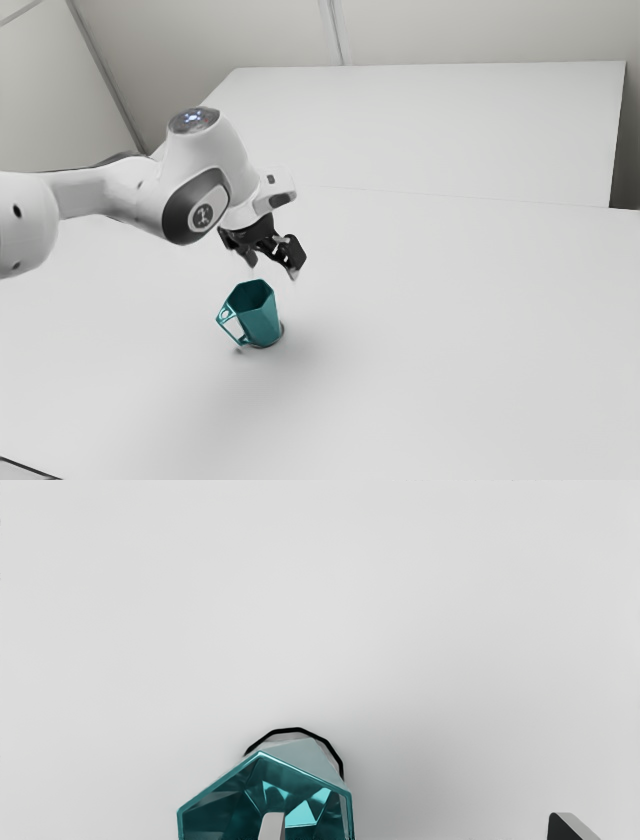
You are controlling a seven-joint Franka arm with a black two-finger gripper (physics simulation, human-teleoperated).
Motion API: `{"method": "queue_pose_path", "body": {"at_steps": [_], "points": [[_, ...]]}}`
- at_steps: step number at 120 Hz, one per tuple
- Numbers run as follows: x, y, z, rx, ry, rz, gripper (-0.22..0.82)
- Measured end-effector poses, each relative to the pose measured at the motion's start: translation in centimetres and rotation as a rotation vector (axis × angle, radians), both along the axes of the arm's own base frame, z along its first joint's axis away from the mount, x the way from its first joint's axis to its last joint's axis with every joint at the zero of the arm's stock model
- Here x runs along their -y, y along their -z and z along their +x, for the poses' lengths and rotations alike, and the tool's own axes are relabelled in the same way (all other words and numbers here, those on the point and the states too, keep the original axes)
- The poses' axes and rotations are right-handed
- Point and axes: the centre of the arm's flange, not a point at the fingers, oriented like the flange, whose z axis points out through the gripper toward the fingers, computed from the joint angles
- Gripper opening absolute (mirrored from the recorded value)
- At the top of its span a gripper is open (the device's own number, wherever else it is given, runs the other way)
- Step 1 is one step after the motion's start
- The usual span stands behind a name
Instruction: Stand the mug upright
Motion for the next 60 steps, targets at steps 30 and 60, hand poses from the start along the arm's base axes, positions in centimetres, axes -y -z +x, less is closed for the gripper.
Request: {"method": "queue_pose_path", "body": {"at_steps": [30,60], "points": [[-1.1,-4.0,1.8,-0.071,-0.053,-0.02,0.58],[-1.3,-7.6,3.3,-0.123,-0.066,-0.022,0.58]]}}
